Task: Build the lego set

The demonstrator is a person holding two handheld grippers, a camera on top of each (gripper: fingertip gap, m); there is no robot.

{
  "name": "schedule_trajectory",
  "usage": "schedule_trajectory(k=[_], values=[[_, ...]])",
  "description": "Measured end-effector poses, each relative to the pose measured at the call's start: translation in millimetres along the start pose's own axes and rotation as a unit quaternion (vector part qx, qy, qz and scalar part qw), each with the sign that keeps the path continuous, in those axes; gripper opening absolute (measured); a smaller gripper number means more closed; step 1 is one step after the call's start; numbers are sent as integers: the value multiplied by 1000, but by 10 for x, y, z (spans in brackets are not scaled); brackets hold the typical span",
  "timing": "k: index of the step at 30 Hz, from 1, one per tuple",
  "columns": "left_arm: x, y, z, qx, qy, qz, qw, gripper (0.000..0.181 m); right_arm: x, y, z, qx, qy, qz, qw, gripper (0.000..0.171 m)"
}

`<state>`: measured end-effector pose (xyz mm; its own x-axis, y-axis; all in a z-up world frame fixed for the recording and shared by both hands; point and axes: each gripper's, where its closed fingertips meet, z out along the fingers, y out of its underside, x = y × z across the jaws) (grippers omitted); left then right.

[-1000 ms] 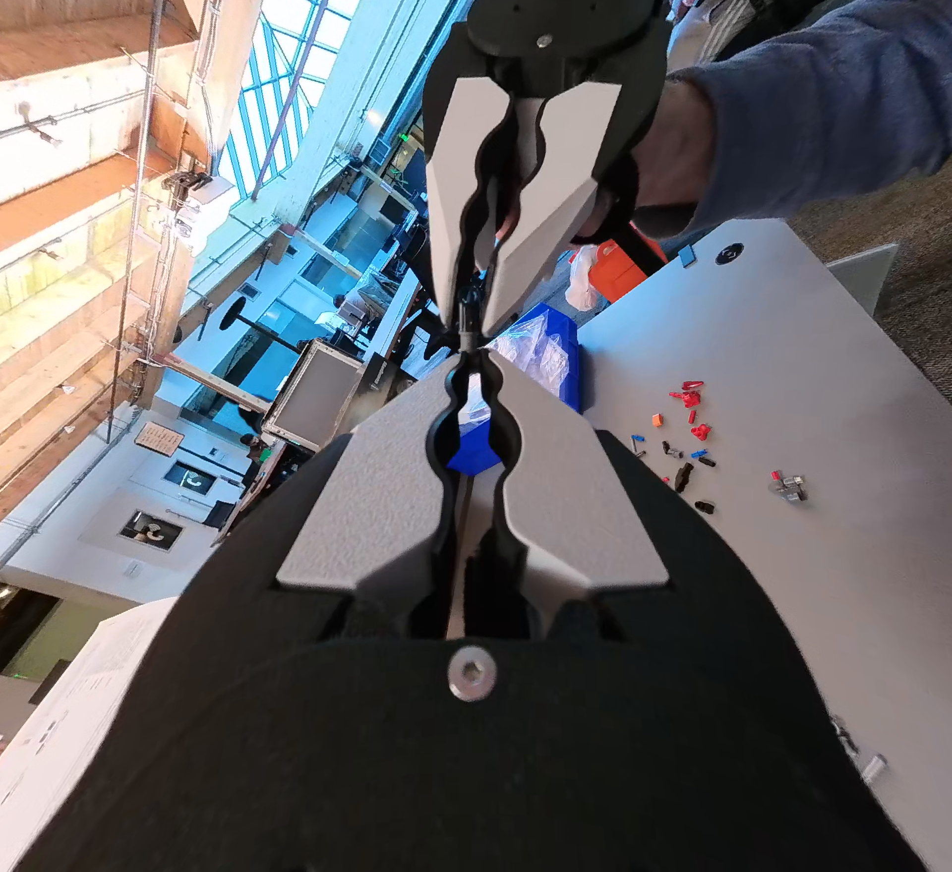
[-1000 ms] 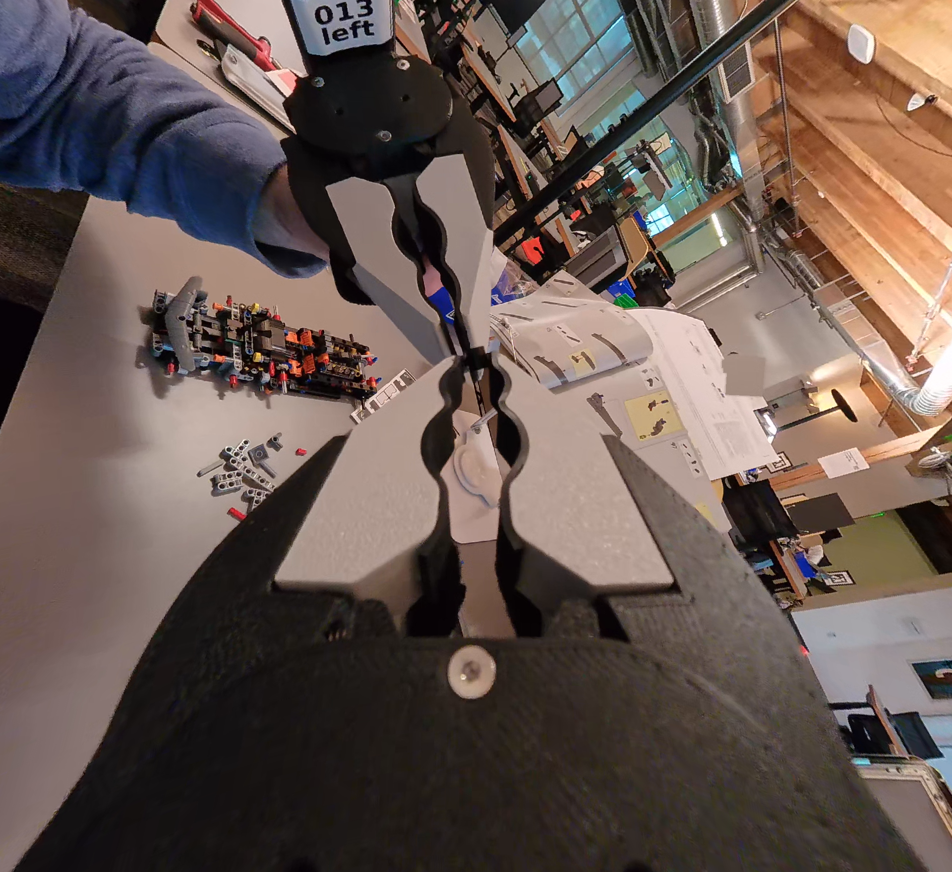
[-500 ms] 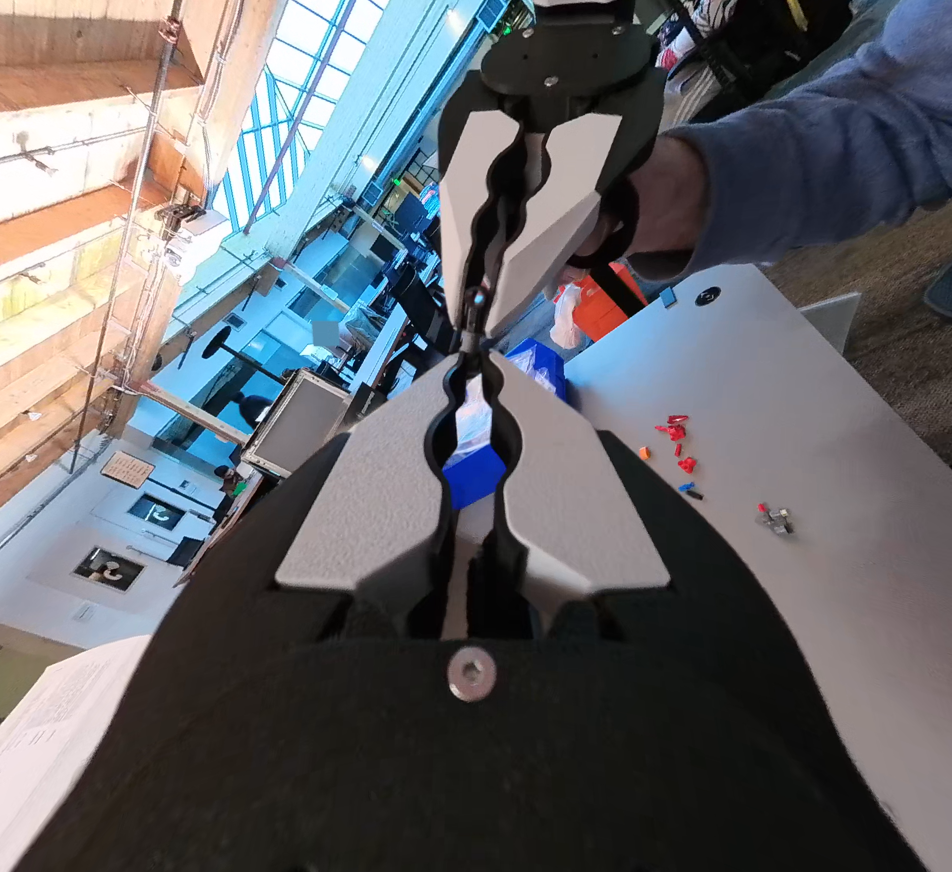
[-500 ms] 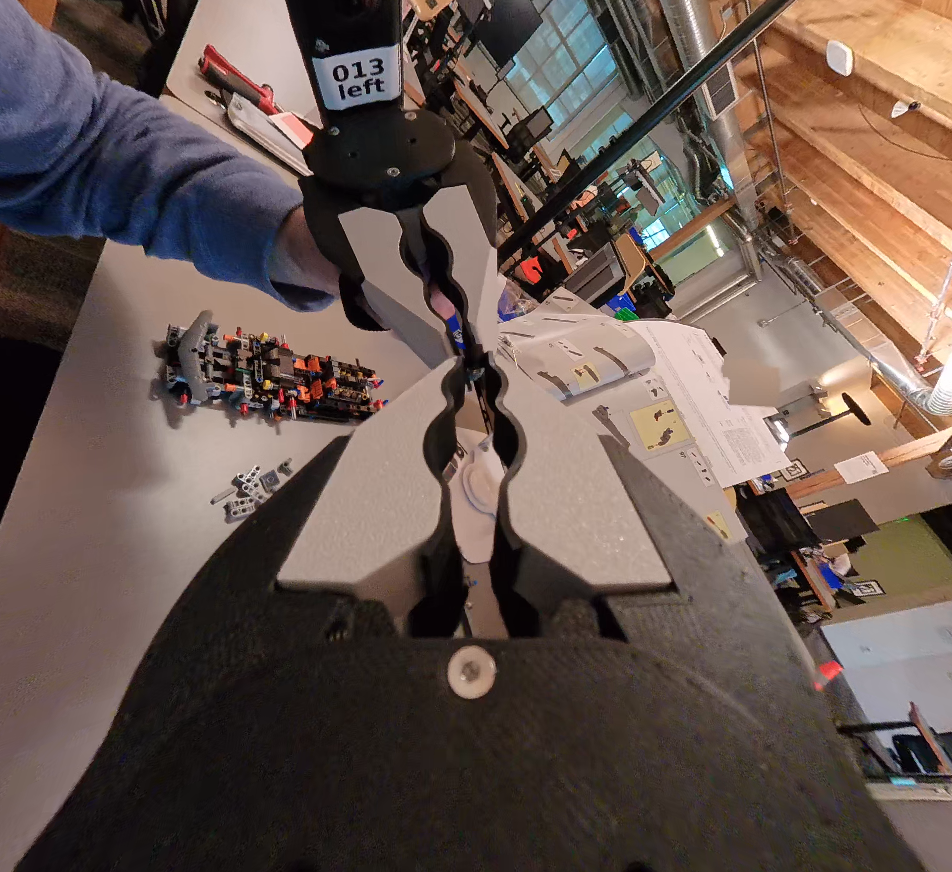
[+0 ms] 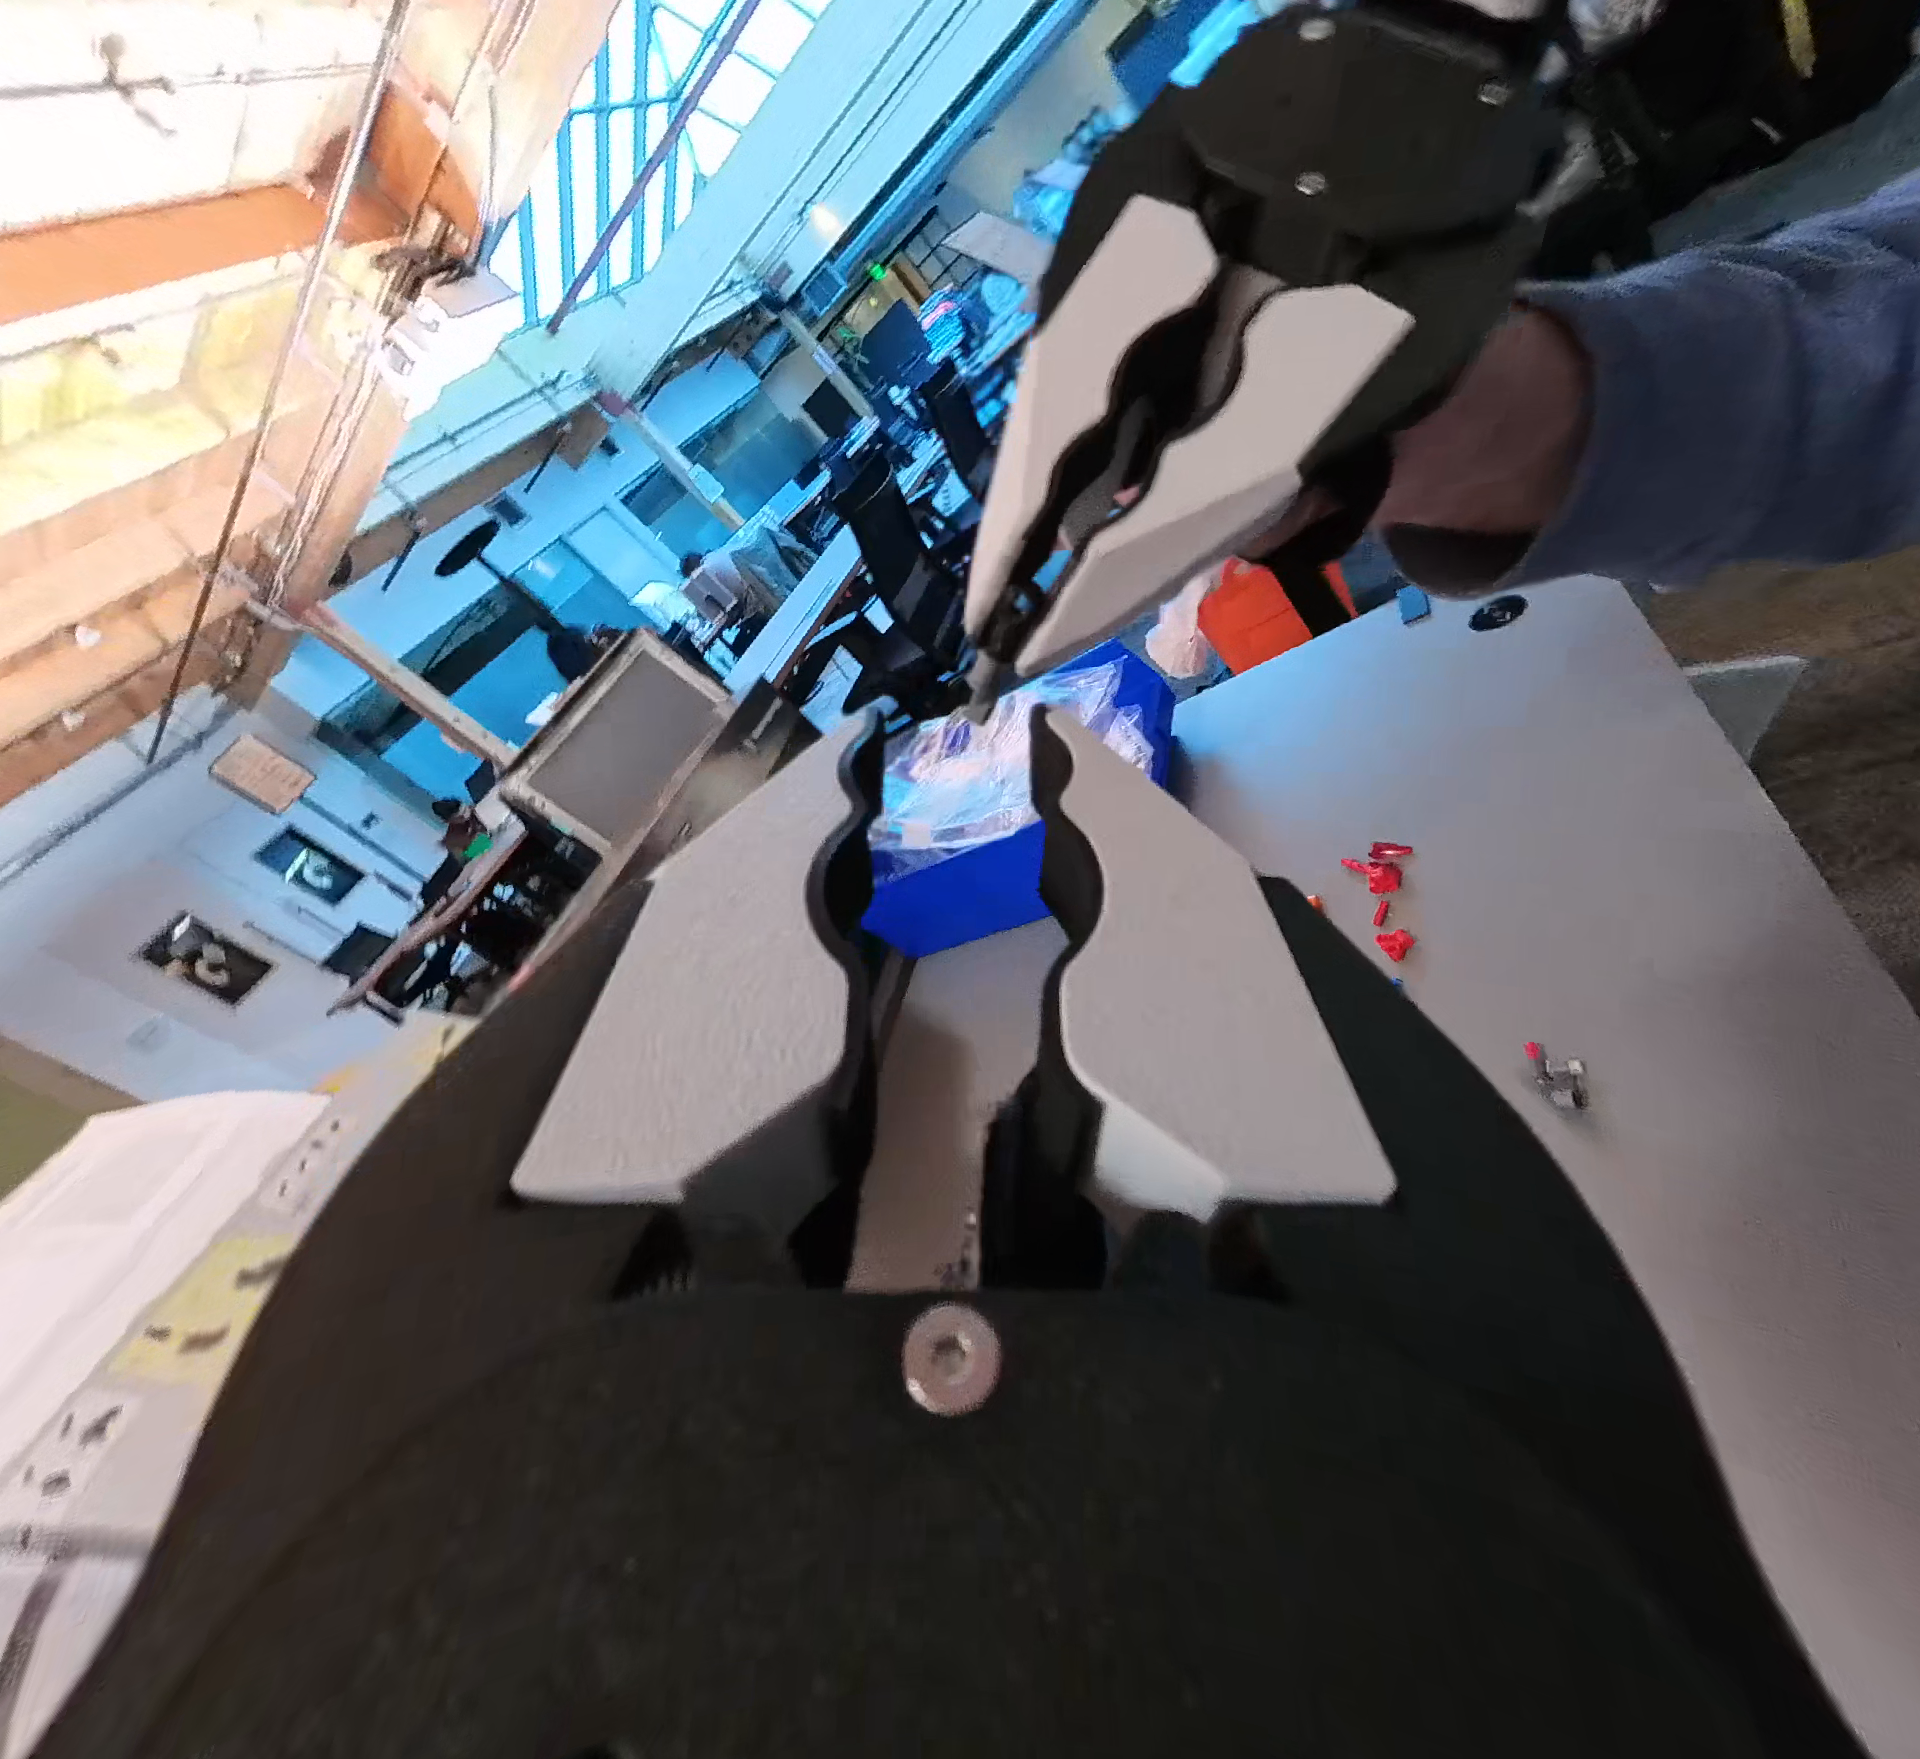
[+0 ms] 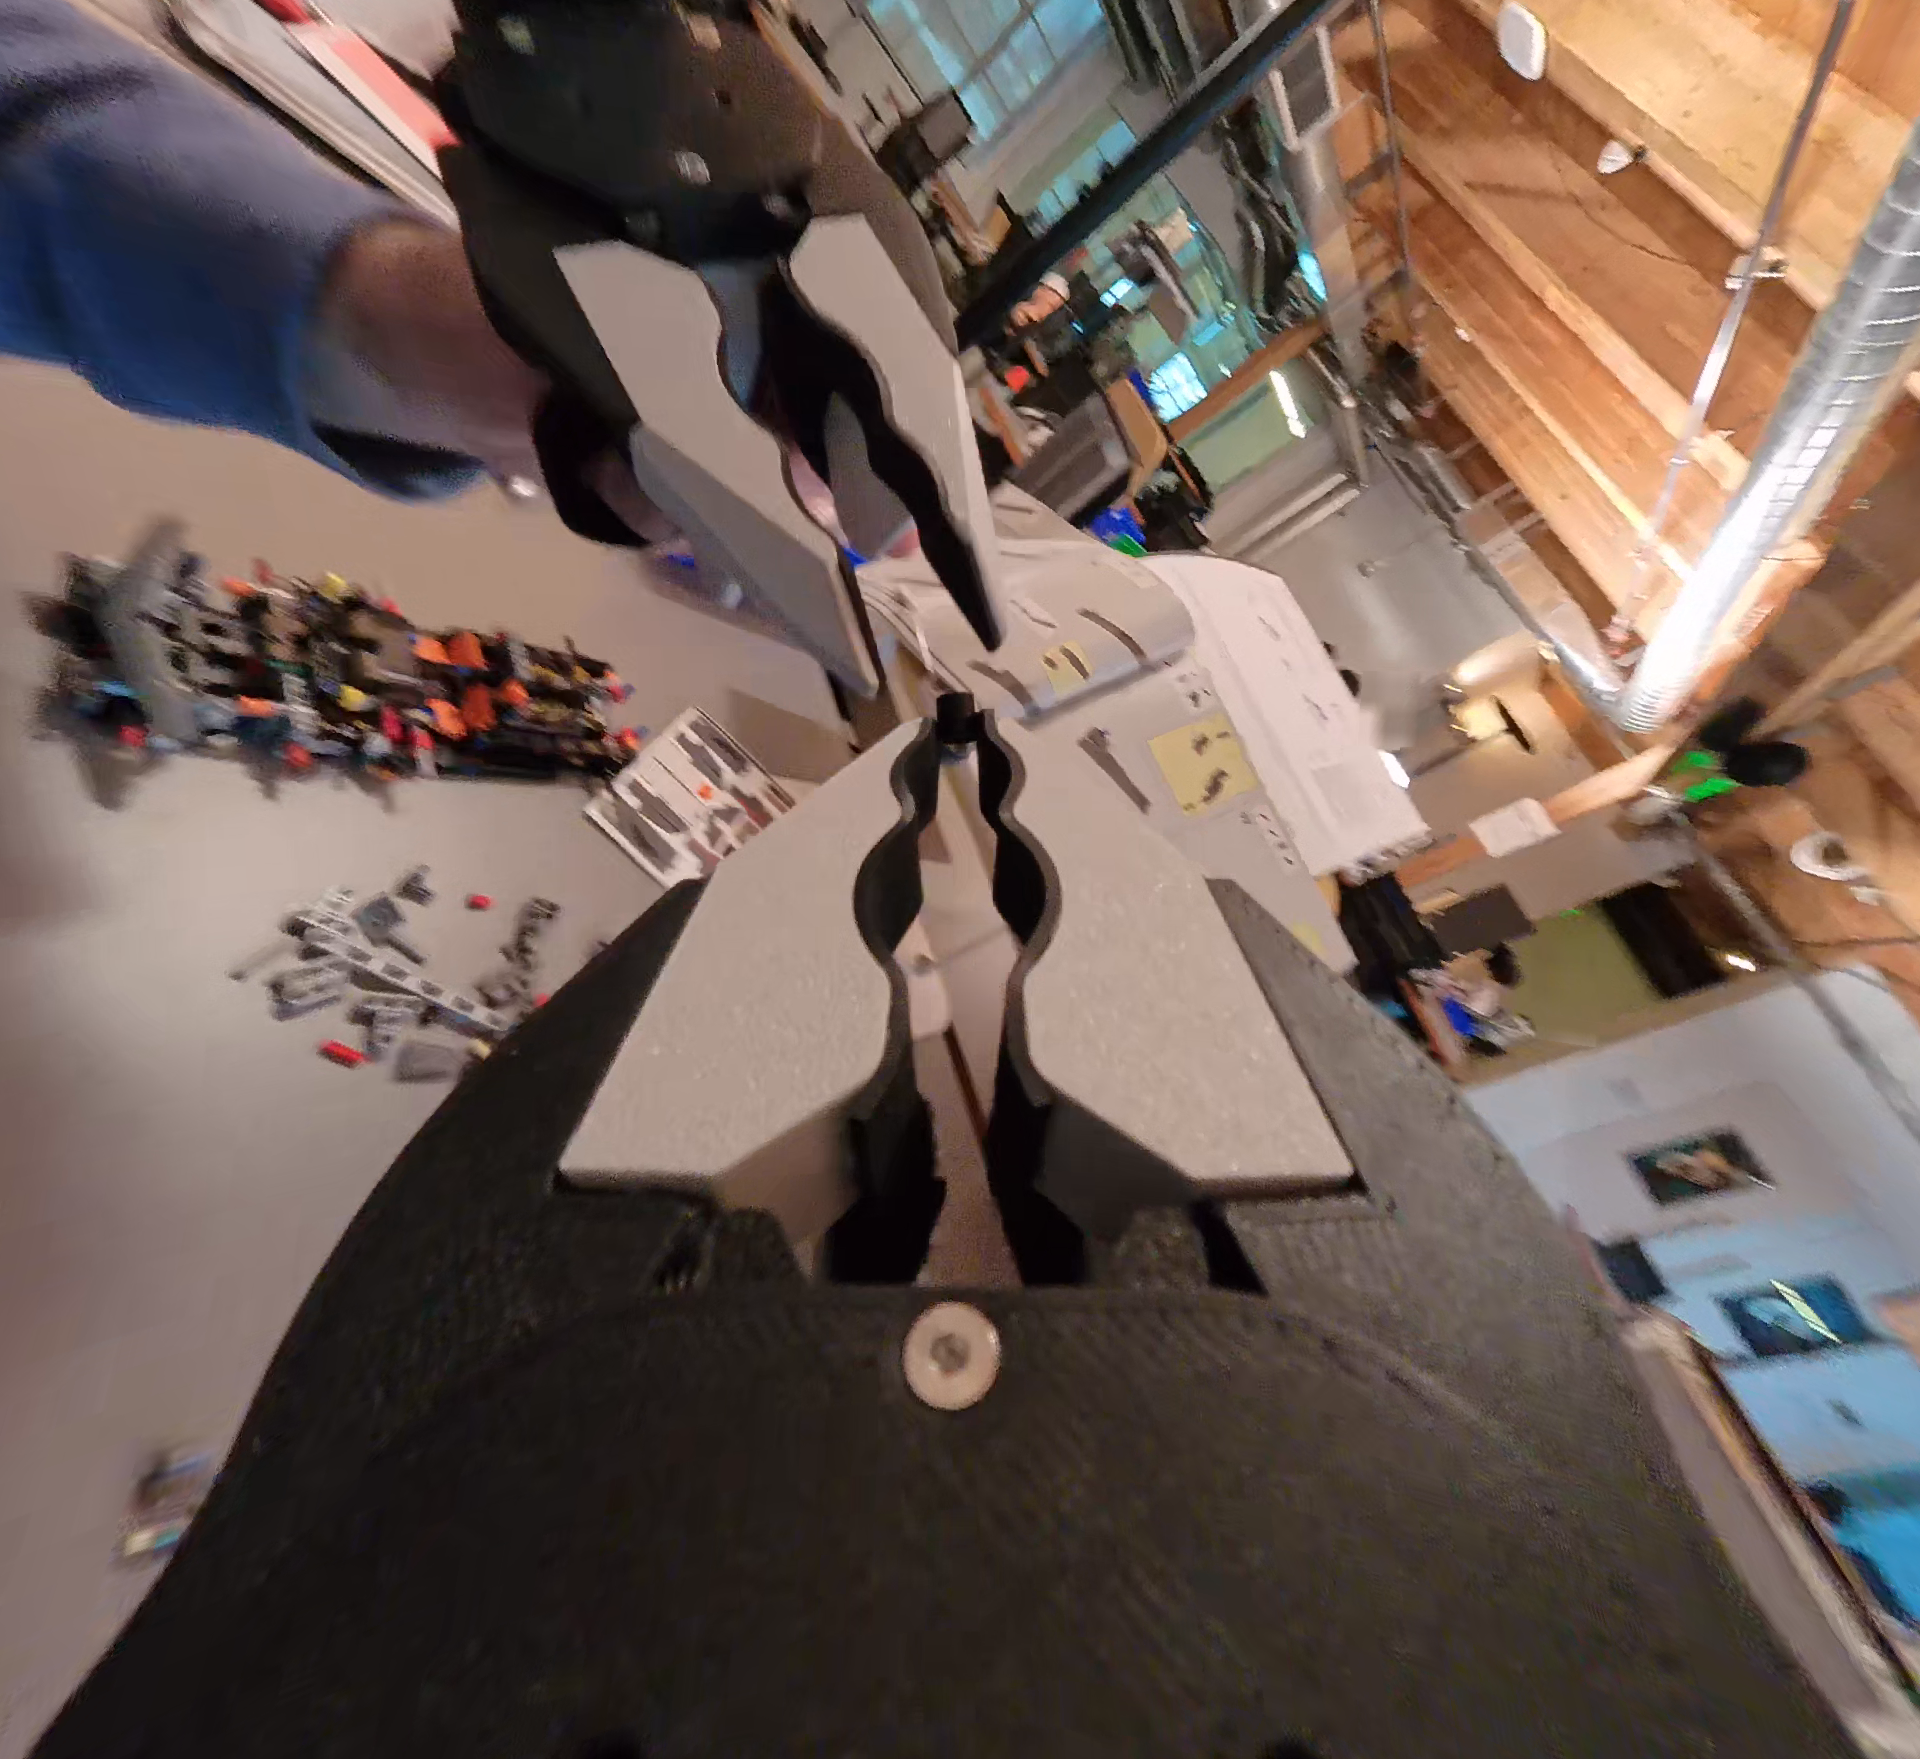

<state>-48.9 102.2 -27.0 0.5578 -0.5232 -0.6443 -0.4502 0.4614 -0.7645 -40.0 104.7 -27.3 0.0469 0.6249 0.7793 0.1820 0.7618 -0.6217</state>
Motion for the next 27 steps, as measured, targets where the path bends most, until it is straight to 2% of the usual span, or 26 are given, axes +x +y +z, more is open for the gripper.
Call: schedule_trajectory(k=[6, 10, 15, 23, 27], values=[[71, 15, 20, -11, 15, -108, 994, 33, 8, 146, 117, -62, 73, -102, 990, 5], [98, 80, 75, -31, 14, -149, 988, 34, -3, 127, 141, -68, 96, -137, 983, 4], [123, 71, 101, -15, 45, -201, 978, 36, -42, 102, 128, -66, 107, -170, 977, 4], [243, 71, 113, 6, 151, -330, 932, 43, -120, 37, 60, -51, 99, -207, 972, 4], [278, 54, 103, 19, 177, -358, 917, 44, -170, 19, 39, -48, 96, -233, 967, 5]])
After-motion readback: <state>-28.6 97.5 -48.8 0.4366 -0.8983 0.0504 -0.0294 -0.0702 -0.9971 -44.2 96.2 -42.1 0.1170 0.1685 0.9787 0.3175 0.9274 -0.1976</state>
